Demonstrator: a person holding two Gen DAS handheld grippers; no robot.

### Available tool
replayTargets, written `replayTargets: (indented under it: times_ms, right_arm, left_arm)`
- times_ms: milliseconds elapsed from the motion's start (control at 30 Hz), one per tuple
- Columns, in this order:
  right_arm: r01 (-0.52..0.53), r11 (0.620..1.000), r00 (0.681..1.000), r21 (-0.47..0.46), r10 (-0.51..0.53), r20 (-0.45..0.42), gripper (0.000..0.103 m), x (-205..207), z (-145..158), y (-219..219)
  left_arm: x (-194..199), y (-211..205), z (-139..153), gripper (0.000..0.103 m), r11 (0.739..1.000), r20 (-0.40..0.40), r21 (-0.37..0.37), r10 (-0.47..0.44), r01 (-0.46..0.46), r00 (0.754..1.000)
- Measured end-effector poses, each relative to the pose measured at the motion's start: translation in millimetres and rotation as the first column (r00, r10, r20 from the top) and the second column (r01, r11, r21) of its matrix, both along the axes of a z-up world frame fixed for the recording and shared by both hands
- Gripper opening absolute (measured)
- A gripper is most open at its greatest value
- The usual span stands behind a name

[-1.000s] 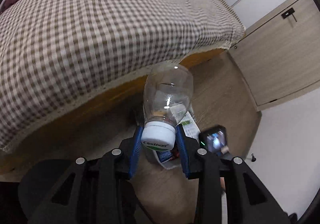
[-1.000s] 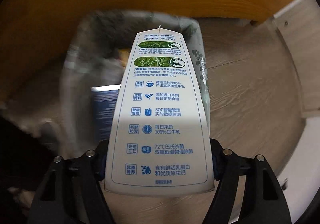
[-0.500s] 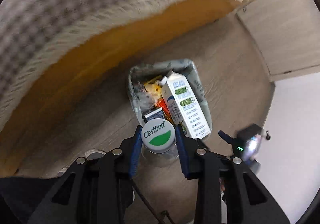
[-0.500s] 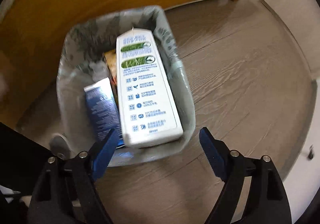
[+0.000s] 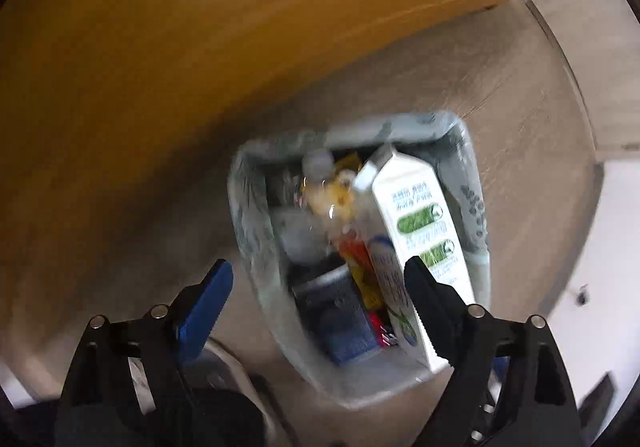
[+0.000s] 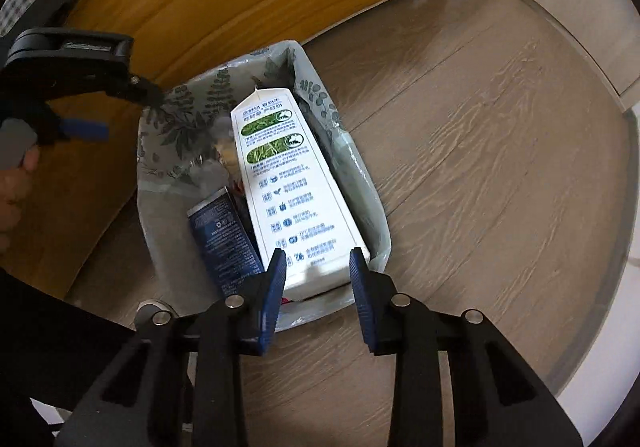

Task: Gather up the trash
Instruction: 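Open both grippers to drop the carton and bottle into the wastebasket, then move both tools back over the bed toward the pink cloth and plastic tray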

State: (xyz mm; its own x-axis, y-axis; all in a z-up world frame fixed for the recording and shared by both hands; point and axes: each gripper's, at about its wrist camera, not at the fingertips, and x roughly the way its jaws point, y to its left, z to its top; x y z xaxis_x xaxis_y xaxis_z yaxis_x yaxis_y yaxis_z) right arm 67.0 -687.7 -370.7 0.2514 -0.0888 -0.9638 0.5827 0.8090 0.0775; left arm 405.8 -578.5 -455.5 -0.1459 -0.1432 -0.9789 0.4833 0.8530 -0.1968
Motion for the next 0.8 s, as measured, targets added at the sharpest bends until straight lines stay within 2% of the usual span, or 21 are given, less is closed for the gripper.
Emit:
replayTargets:
  times_ms: [100,233,367,400,500,667,700,733,767,800]
  right_arm:
    - [0.0,1.0,1.0,0.016,0.0,-0.004,0.032,6,-10,0]
    - [-0.055,0.998,0.996,0.016,0.056,-0.067,0.005,23,-26,4]
    - [0.021,0.993,0.987,0.114,-0.003,-0.158,0.002,23,-64,-10]
    - [0.034,0.993,0.986,0.115,-0.014,-0.169,0.002,23,-67,-12]
    - [0.053,0.993,0.986,0.105,-0.036,-0.161,0.003,24,-60,-14]
    - [-0.001,0.999,0.993,0.043,0.007,-0.12,0.004,30,-22,-4]
    - [-0.003,0.999,0.994,0.034,0.006,-0.109,0.015,32,-14,-3]
    - [0.0,1.0,0.994,0.027,0.003,-0.105,0.046,34,-6,-3]
    - [0.009,1.0,0.996,0.015,-0.008,-0.094,0.06,36,5,-4]
    - [0.02,1.0,0.998,-0.005,-0.02,-0.058,0.066,38,19,-5]
  left_arm:
    - [3,12,3,0.085,0.999,-0.019,0.03,0.028,-0.028,0.999]
    - [2,14,29,0.085,1.0,0.006,0.004,0.006,-0.006,1.0]
    - [-5,22,52,0.085,1.0,0.032,-0.016,-0.012,0.013,0.999]
    - [-8,24,56,0.085,1.0,0.036,-0.019,-0.015,0.016,0.999]
    - [-13,33,72,0.085,0.998,0.051,-0.053,-0.015,0.018,0.999]
    - [-17,51,118,0.085,0.982,0.092,-0.191,0.025,-0.007,0.995]
    - [-18,57,131,0.085,0.976,0.108,-0.219,0.036,-0.011,0.994]
    - [-19,61,140,0.085,0.97,0.121,-0.244,0.048,-0.017,0.991]
    - [-19,71,158,0.085,0.956,0.144,-0.292,0.074,-0.029,0.987]
    - [-19,79,171,0.086,0.943,0.16,-0.331,0.093,-0.036,0.983]
